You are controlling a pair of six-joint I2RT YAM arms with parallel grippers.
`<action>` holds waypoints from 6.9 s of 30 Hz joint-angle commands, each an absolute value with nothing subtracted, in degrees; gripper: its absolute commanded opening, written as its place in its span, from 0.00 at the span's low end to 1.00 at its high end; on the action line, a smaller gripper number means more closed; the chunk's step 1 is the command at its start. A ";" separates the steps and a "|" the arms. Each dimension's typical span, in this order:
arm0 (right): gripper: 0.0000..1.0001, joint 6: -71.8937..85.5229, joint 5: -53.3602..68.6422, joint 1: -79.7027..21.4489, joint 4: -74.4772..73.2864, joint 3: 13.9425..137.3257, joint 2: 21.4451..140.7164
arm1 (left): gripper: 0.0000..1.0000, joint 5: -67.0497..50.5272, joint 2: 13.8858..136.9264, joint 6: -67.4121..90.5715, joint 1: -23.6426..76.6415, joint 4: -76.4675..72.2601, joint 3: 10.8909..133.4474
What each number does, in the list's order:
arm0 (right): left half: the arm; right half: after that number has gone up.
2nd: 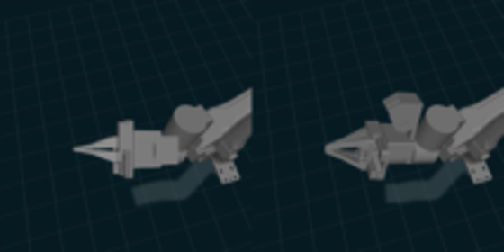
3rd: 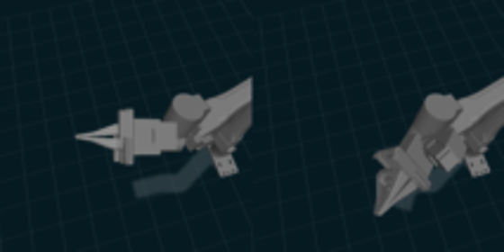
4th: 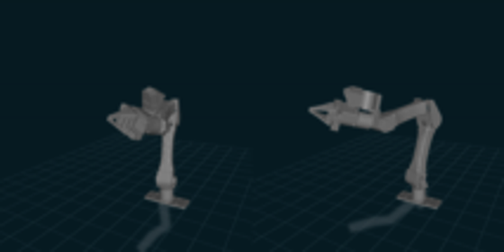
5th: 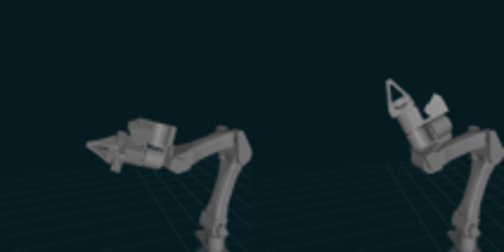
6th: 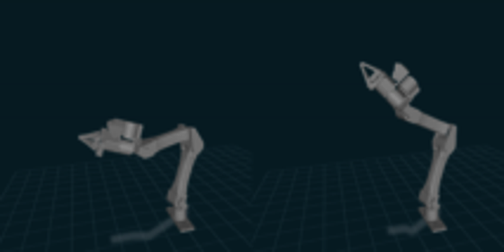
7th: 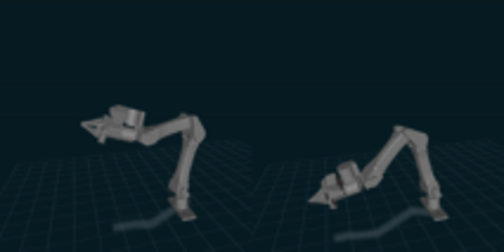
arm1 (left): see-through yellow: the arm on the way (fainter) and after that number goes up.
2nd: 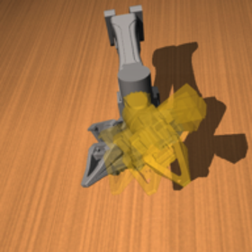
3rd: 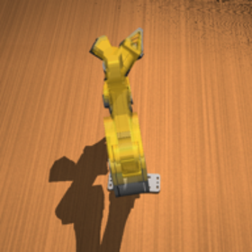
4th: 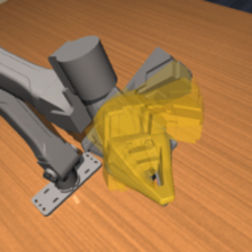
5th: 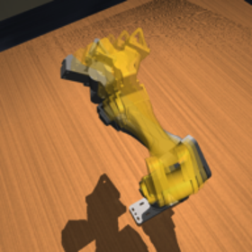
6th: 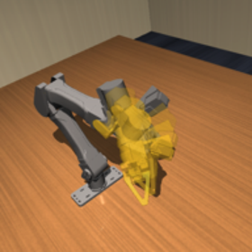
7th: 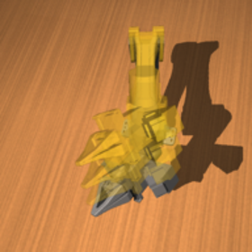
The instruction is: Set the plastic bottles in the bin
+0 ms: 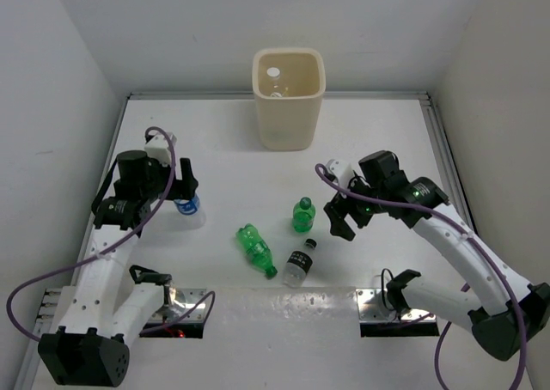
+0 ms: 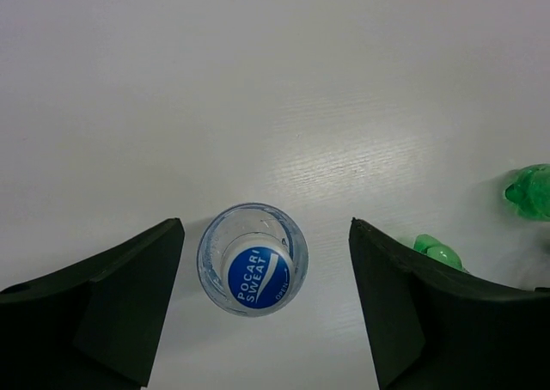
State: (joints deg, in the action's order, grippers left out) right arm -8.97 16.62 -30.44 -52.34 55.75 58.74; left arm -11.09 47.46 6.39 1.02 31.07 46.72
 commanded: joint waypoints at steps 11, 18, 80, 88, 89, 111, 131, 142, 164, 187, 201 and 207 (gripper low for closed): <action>0.84 -8.96 16.44 -29.53 -50.98 55.90 57.83 | 0.80 -13.62 52.11 2.73 0.26 35.76 53.79; 0.84 -9.05 16.35 -29.79 -50.89 55.20 57.30 | 0.78 -13.62 53.35 2.11 0.26 38.67 55.02; 0.82 -1.41 25.40 -10.90 -53.52 62.58 64.95 | 0.00 -18.55 112.32 8.18 21.62 3.77 126.12; 0.82 -1.67 26.63 -9.58 -53.53 62.14 65.65 | 0.00 -12.84 118.03 0.71 23.20 10.20 125.25; 0.82 -1.67 26.72 -9.67 -53.35 62.14 65.57 | 0.00 -12.31 118.04 0.18 23.73 10.20 123.85; 0.82 -1.76 26.81 -9.32 -53.79 62.22 65.48 | 0.93 -11.87 127.89 -1.68 25.58 12.66 128.94; 0.91 -11.70 21.53 -23.46 -47.03 62.76 67.76 | 0.98 -28.21 77.10 6.50 12.49 9.32 91.27; 0.78 -6.50 17.31 -31.82 -36.74 65.39 77.34 | 0.96 -29.97 58.81 8.26 6.33 16.44 60.56; 0.44 -8.09 14.68 -35.33 -35.42 64.51 82.00 | 0.95 -32.61 61.52 7.73 2.37 16.44 59.41; 0.00 0.53 6.79 -26.99 -19.61 106.61 86.48 | 0.87 -43.77 65.21 -50.53 20.38 46.67 60.83; 0.00 -6.59 -2.37 -20.48 -5.71 116.98 108.87 | 0.93 -35.08 67.40 -58.97 36.46 47.29 56.70; 0.86 -5.63 -1.24 -20.48 -9.05 117.34 108.91 | 0.94 -31.83 71.62 -64.06 40.68 45.97 54.58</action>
State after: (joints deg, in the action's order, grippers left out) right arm -5.74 -1.34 -20.38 -13.06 113.12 112.49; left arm -33.47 70.02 -59.05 38.63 47.03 55.55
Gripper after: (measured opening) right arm 0.824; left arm 0.939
